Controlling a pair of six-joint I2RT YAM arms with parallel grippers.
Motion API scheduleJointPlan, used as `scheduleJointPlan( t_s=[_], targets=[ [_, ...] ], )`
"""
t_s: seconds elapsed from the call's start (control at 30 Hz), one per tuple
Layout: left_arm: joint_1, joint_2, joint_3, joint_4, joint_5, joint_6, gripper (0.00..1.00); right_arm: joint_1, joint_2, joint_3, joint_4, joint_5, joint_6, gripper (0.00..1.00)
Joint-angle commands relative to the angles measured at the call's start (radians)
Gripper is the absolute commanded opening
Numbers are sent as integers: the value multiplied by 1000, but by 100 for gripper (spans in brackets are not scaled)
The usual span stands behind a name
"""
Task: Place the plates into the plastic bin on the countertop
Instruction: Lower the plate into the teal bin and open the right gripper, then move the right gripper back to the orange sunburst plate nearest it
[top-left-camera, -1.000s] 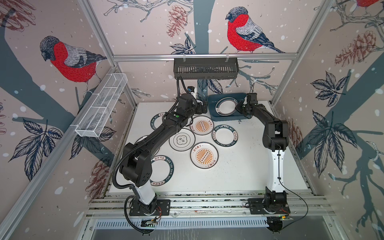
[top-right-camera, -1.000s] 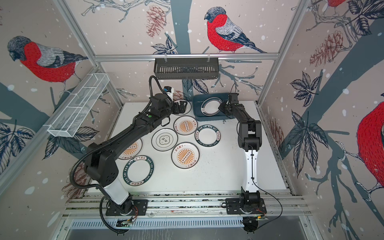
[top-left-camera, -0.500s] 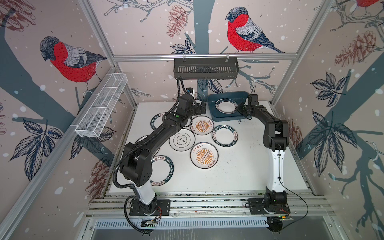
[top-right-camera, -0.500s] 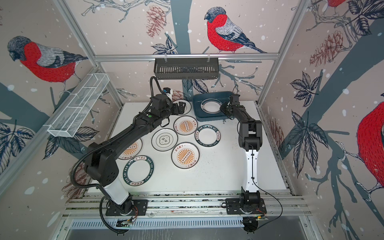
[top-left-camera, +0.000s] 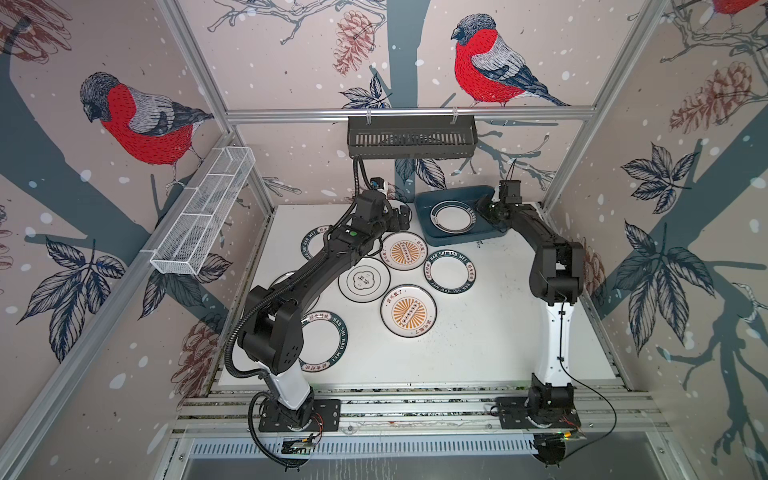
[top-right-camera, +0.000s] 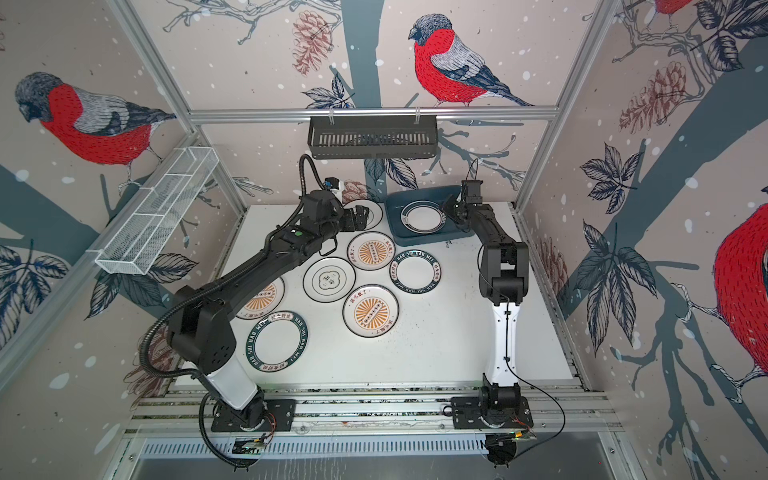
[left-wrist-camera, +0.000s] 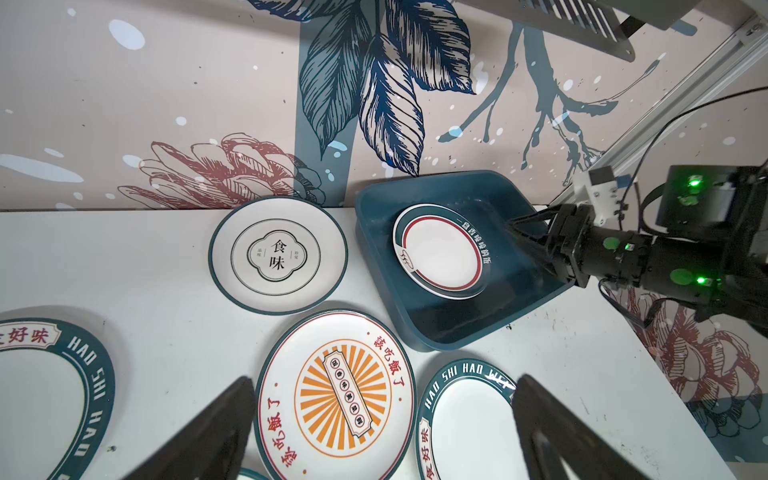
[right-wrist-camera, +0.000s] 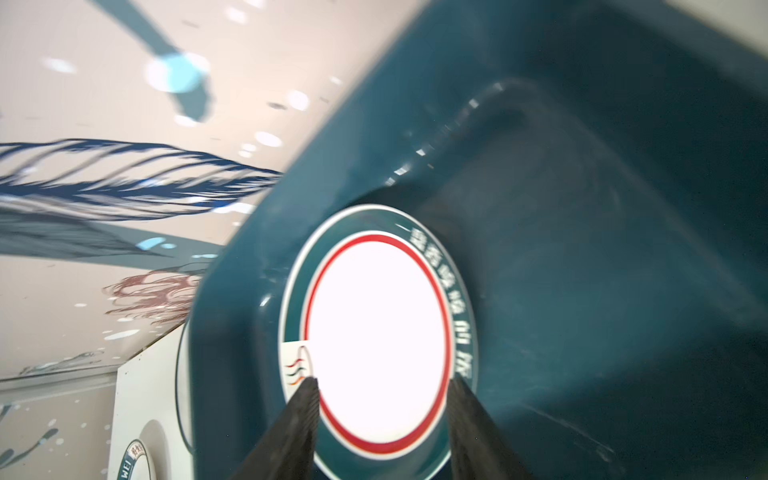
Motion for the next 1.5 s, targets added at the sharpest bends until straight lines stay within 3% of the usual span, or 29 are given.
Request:
scheduleJointPlan(
  t_s=[0.0, 0.2, 0.43, 0.7, 0.73, 0.83, 1.0, 1.17, 1.47],
  targets=[
    [2, -21, -9, 32, 13, 2, 96, 24, -50, 4, 21, 58, -70, 54],
    [16, -72, -75, 41, 79, -8, 96, 80, -182, -108, 35, 143, -102, 62],
    [53, -106, -144, 18, 265, -21, 96, 121, -466, -504, 138, 181, -15, 69],
    [56, -118, -212, -35, 405, -6, 96, 188, -758, -944, 221, 197, 118, 91],
    [57, -128, -229, -33, 420, -11, 96, 197, -782, -992, 228, 191, 139, 98],
    [56, -161, -282, -18, 439, -12, 96, 243, -843, -1103, 261, 155, 181, 99],
    [56, -179, -293, -62, 455, 6, 96, 349, -883, -1202, 268, 28, 150, 99],
    [56, -179, -313, -86, 503, 18, 96, 495, -883, -1225, 233, 36, 139, 100],
    [69, -212, -350, -97, 525, 44, 96, 590, -805, -1274, 283, 6, 179, 94]
  ],
)
